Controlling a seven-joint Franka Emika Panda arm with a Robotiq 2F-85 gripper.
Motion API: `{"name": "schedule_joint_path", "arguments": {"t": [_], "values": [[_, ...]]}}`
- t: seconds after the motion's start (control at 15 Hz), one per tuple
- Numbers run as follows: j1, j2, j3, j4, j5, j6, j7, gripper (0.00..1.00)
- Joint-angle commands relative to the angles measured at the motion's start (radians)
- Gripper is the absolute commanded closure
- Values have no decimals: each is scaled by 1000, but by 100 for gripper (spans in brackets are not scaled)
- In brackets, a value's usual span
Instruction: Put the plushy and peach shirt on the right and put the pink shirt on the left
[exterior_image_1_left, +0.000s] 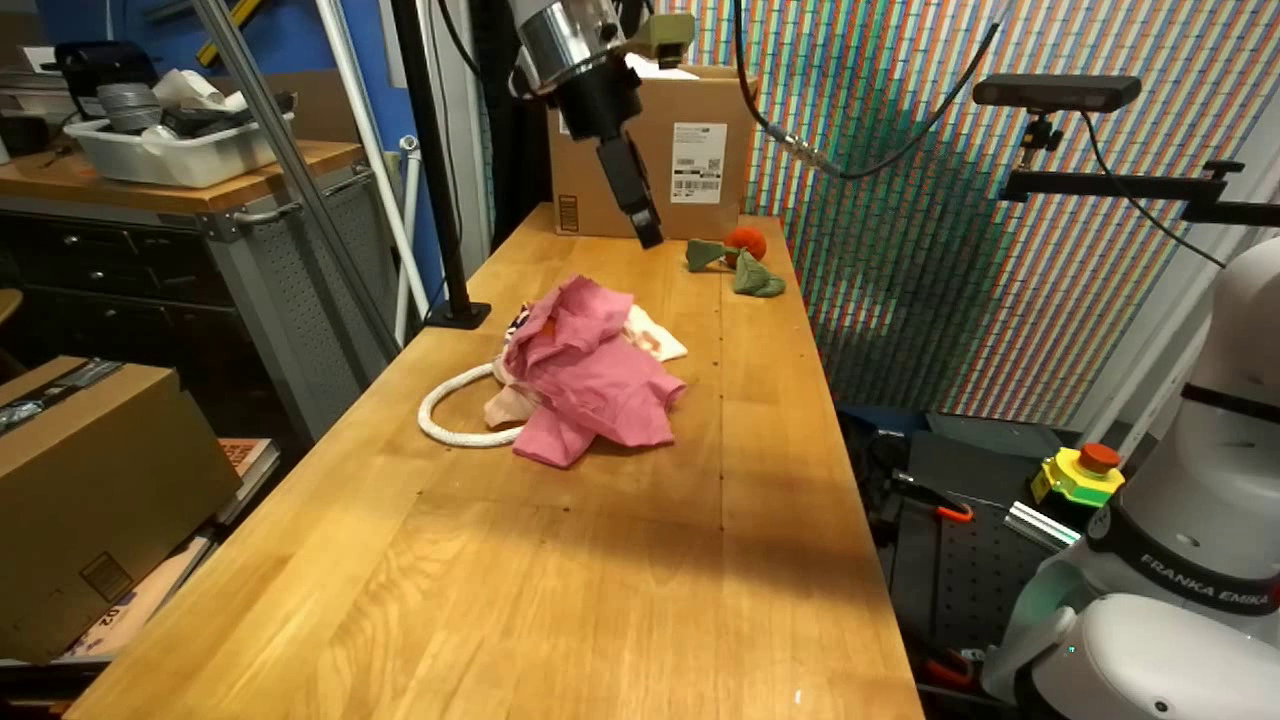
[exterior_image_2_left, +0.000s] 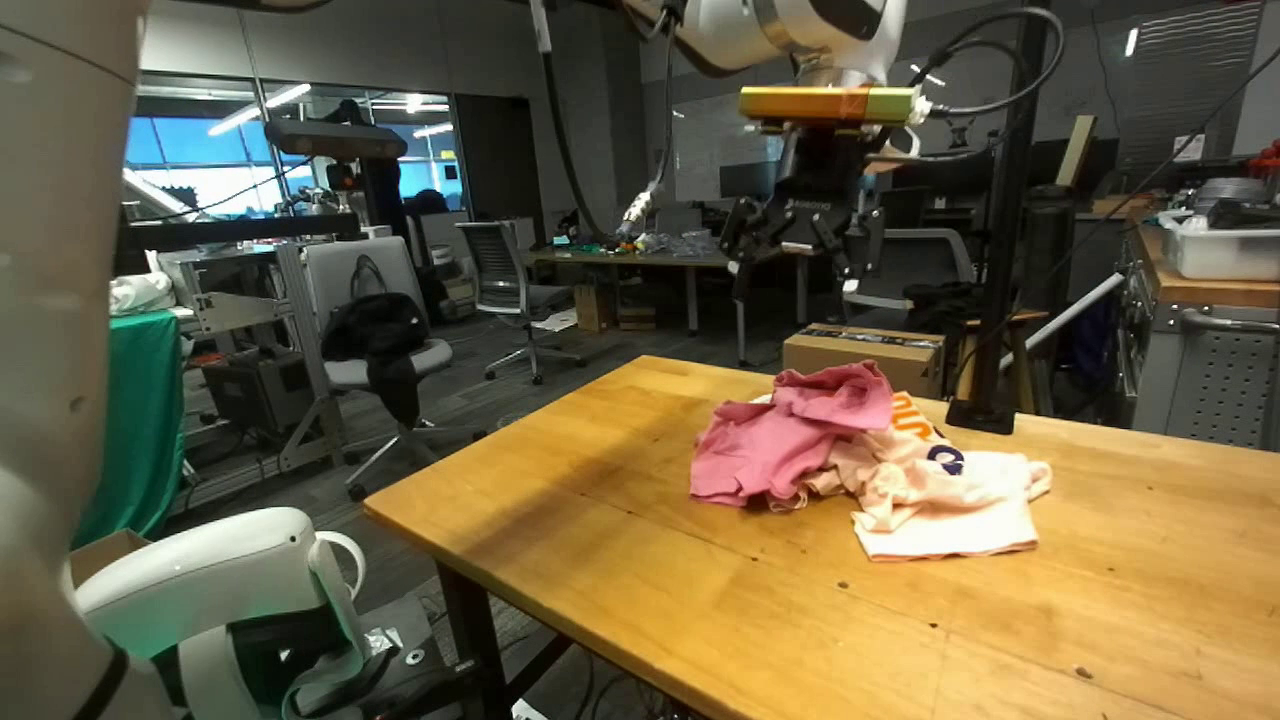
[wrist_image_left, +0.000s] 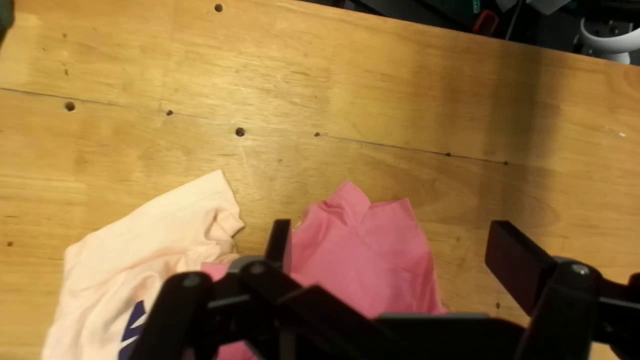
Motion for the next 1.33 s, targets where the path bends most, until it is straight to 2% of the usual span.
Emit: {"name": "schedule_joint_path", "arguments": {"t": [0.0,0.33,0.67,1.27], "values": [[-4,-48,46,-157,-30,116,-21,0],[0,-50,73,-273,-71,338,-6,0],[30,-44,72,-344,-175,540,59,0],[84,-30,64,-431,-320,712,205,0]]}}
